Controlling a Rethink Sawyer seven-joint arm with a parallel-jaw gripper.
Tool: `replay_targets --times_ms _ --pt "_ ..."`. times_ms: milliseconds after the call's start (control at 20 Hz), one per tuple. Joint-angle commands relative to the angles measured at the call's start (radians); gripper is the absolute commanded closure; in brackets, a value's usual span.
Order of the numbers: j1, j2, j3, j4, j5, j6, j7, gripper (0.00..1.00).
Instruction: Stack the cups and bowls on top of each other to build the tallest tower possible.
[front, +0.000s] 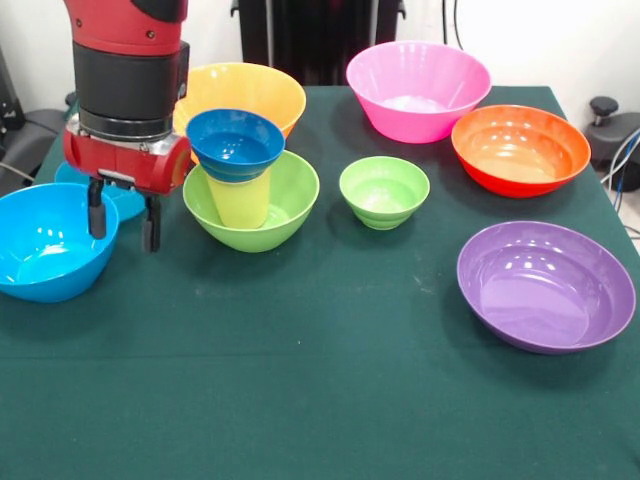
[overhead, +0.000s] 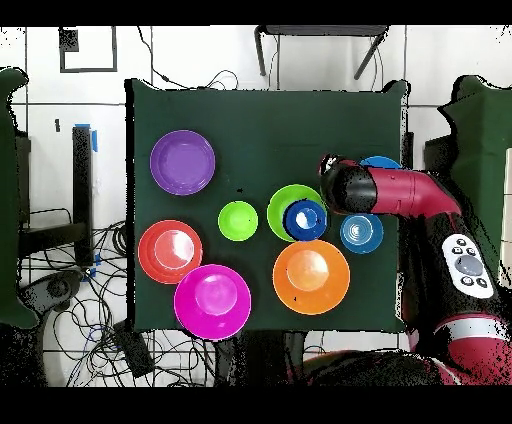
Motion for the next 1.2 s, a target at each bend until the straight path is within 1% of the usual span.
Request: replay_targets --times_ms 50,400,700,1150,1200 --pt "-0.012 0.011 0.079 0.053 -0.076 0.023 -0.186 0.0" --pt "-0.044 0.065 0.093 0.033 -0.101 -0.015 -0.207 0.0" --pt "-0.053 0.103 0.095 0.027 -0.122 -0.054 -0.192 0.0" --pt "-0.067 0.131 0.106 0.036 -0.16 -0.111 -0.159 0.0" --pt "-0.075 0.135 0.121 0.038 -0.163 -0.112 -0.165 1.0"
